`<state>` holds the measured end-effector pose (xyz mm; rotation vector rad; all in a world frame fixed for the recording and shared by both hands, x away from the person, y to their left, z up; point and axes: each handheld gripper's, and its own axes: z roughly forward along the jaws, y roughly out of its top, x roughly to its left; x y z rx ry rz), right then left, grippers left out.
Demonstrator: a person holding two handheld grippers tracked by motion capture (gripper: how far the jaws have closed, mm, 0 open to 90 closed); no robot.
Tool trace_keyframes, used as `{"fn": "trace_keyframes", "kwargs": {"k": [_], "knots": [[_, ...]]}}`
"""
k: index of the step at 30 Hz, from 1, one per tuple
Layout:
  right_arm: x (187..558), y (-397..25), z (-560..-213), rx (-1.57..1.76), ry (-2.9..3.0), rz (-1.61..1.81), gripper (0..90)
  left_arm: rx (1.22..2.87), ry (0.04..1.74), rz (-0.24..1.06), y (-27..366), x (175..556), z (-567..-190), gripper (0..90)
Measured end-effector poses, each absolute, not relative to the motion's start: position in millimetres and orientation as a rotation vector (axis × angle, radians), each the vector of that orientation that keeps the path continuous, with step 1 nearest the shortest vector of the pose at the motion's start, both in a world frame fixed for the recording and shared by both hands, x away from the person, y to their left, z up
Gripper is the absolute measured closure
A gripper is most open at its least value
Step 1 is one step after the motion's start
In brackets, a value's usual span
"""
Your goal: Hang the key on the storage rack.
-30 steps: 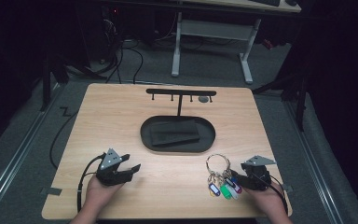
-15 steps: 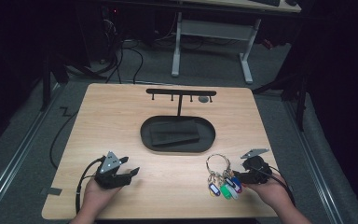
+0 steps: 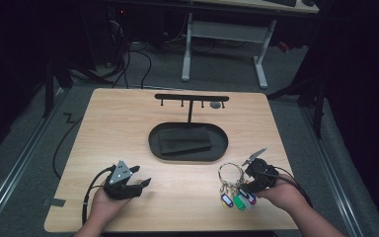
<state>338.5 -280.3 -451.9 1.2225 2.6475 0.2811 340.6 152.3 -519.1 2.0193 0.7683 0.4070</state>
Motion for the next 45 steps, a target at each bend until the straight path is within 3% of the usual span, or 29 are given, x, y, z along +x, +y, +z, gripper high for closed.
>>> {"fn": "trace_keyframes", "kwargs": {"k": [19, 28, 36, 45], "knots": [[379.3, -210.0, -472.3, 1.098, 2.853, 0.153, 56.1, 2.025, 0.733, 0.406, 148.8, 339.5, -517.0, 37.0], [396.1, -198.3, -480.1, 1.13, 2.872, 0.065, 66.9, 2.037, 0.701, 0.392, 145.9, 336.5, -517.0, 37.2], [400.0, -194.2, -488.7, 1.1, 2.909, 0.002, 68.8, 2.04, 0.69, 0.392, 145.2, 334.9, -515.9, 37.2], [401.7, -192.2, -488.9, 1.102, 2.942, -0.011, 86.0, 2.041, 0.682, 0.402, 145.9, 334.3, -515.5, 37.3]]}}
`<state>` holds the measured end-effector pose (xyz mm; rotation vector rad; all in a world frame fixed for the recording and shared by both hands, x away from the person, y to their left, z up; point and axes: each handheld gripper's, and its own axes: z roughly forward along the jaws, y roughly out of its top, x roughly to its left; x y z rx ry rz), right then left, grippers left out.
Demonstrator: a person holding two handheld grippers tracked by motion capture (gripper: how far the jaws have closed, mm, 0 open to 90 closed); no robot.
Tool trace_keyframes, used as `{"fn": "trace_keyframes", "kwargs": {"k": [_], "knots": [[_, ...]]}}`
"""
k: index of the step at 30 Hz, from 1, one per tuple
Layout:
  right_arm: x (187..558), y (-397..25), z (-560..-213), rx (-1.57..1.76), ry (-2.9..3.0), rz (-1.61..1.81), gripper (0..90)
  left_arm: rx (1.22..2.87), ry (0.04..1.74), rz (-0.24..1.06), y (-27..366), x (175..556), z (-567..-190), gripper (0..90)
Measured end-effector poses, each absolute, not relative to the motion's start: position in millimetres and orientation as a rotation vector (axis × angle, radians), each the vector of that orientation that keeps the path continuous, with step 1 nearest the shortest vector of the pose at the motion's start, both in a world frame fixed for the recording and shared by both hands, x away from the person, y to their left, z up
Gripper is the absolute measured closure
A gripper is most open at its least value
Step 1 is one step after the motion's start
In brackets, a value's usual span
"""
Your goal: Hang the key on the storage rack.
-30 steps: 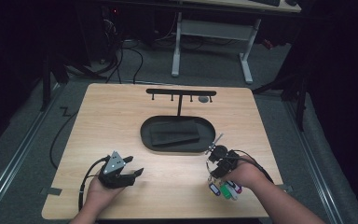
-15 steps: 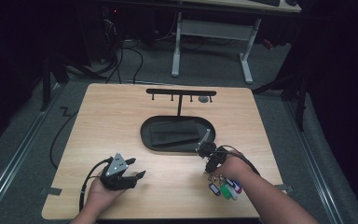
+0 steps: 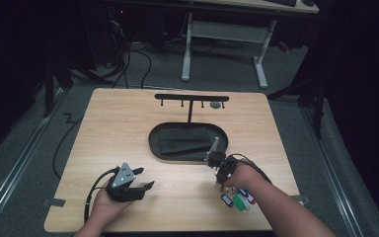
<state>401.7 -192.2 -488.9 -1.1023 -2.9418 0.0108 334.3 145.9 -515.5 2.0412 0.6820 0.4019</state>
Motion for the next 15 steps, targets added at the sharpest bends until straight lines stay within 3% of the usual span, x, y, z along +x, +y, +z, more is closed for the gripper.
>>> {"fn": "trace_keyframes", "kwargs": {"k": [9, 15], "knots": [[395.6, -189.3, -487.5, -1.027, -2.992, 0.039, 86.6, 2.043, 0.681, 0.413, 147.1, 335.0, -515.1, 37.4], [387.6, -189.8, -462.0, -0.961, -3.033, 0.033, 86.7, 2.058, 0.665, 0.41, 144.7, 334.4, -516.4, 38.5]]}}
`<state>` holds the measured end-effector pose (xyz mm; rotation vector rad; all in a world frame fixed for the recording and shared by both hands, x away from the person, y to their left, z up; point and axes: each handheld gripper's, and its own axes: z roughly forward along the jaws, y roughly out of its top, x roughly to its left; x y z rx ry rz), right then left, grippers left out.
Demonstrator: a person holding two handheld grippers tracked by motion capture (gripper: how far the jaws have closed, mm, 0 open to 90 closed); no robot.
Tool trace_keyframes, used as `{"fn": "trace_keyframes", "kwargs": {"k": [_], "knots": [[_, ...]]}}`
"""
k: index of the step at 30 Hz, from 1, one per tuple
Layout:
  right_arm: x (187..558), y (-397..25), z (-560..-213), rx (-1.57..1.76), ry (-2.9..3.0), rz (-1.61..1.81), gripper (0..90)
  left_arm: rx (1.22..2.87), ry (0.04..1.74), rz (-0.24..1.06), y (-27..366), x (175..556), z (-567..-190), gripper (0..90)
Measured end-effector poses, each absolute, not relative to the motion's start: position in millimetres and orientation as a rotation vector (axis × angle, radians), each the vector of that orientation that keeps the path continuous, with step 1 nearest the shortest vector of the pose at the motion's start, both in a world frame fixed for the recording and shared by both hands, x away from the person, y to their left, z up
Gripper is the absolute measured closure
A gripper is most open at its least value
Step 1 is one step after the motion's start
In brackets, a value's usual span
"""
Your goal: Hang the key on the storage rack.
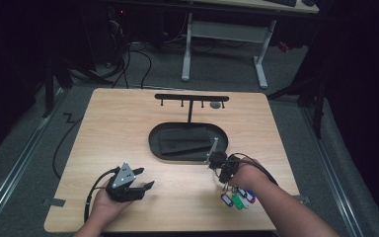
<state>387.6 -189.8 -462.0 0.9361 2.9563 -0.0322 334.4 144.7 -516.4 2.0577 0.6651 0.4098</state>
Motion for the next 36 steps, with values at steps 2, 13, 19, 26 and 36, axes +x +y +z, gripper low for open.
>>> {"fn": "trace_keyframes", "kwargs": {"k": [2, 13, 19, 26, 36], "knots": [[385.6, -192.5, -451.7, 0.918, 2.95, -0.016, 86.8, 2.057, 0.665, 0.411, 144.8, 334.1, -516.1, 38.5], [371.4, -204.6, -404.3, 0.846, 2.921, 0.031, 87.6, 2.042, 0.684, 0.41, 147.6, 334.9, -516.6, 38.4], [366.9, -213.1, -375.4, 0.846, 2.887, 0.055, 87.7, 2.041, 0.684, 0.412, 147.2, 335.3, -517.0, 38.4], [365.5, -222.3, -351.4, 0.856, 2.849, 0.062, 87.7, 2.041, 0.685, 0.413, 147.4, 336.6, -517.6, 38.2], [364.9, -229.3, -330.3, 0.865, 2.809, 0.063, 87.7, 2.042, 0.687, 0.418, 147.8, 336.2, -518.1, 38.2]]}}
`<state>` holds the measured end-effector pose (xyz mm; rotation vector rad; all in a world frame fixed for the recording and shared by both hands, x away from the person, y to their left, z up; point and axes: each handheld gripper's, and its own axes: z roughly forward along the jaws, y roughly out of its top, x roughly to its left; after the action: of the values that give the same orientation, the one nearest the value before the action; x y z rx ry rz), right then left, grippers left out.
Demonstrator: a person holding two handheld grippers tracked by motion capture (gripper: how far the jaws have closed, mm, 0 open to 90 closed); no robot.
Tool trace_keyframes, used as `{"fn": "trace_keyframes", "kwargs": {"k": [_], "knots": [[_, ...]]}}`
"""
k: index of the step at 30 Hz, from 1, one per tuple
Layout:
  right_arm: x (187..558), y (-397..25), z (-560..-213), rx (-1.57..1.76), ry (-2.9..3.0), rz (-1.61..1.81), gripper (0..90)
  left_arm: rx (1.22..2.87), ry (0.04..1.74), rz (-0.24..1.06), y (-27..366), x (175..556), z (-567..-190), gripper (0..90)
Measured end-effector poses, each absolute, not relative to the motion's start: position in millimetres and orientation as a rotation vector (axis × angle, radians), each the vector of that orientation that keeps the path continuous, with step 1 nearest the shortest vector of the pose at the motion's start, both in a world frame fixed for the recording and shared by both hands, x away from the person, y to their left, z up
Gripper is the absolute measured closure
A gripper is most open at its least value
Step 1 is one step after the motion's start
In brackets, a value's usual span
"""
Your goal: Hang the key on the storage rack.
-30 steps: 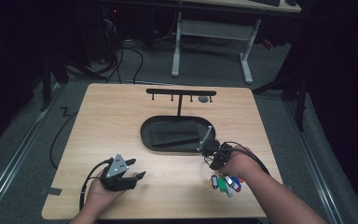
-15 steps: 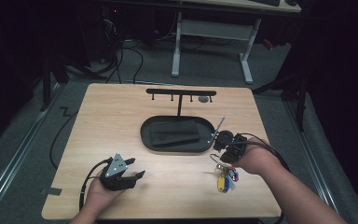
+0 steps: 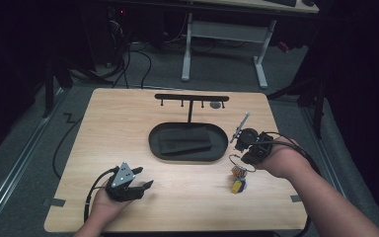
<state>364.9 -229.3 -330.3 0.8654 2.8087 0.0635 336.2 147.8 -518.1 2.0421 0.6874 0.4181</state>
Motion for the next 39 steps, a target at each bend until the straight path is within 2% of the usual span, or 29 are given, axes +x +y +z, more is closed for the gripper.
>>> {"fn": "trace_keyframes", "kwargs": {"k": [18, 39], "knots": [[383.3, -227.2, -293.4, 0.886, 2.741, 0.114, 87.8, 2.042, 0.685, 0.416, 152.3, 335.7, -521.0, 38.2], [440.2, -224.2, -293.1, 0.936, 2.731, 0.122, 87.8, 2.04, 0.681, 0.434, 155.0, 332.7, -517.5, 38.2]]}}
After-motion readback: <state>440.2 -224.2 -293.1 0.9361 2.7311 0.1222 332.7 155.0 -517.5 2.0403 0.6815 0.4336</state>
